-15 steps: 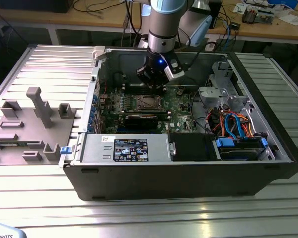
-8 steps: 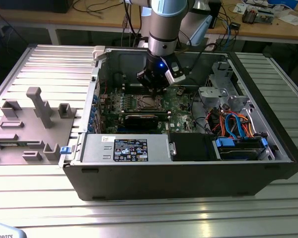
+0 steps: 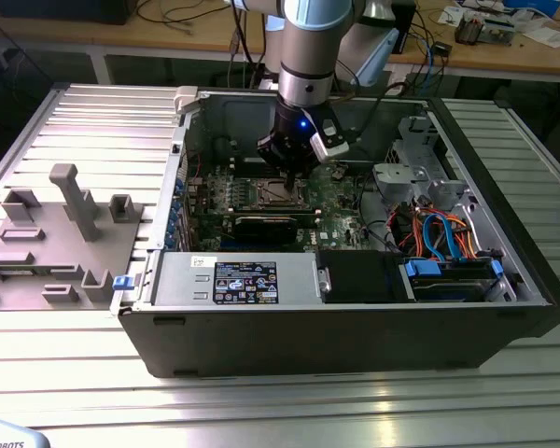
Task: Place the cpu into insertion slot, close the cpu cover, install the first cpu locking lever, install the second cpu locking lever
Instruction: 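Install the first cpu locking lever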
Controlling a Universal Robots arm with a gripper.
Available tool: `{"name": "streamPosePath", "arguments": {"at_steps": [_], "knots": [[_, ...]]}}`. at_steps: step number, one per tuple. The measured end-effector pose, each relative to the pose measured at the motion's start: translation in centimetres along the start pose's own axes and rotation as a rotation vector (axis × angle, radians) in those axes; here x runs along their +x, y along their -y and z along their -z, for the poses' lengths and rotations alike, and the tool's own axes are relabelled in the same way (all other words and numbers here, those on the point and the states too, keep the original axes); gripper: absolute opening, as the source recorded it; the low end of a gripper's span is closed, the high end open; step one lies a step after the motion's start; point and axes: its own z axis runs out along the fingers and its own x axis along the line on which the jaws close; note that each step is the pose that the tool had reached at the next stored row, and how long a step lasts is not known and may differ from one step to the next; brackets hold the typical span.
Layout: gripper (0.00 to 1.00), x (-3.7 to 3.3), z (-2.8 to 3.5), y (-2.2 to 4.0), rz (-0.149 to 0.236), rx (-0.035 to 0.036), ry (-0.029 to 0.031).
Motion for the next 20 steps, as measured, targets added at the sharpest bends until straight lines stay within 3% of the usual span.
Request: {"name": "streamPosePath", "arguments": {"at_steps": [5,14,20], "knots": [[0.11,0.01,0.03,0.81,-0.006,0.0041,0.0],[0.11,0.07,2.85,0.81,-0.009,0.0041,0.0001],[0.11,0.08,3.22,0.81,-0.009,0.0037,0.0001]]}}
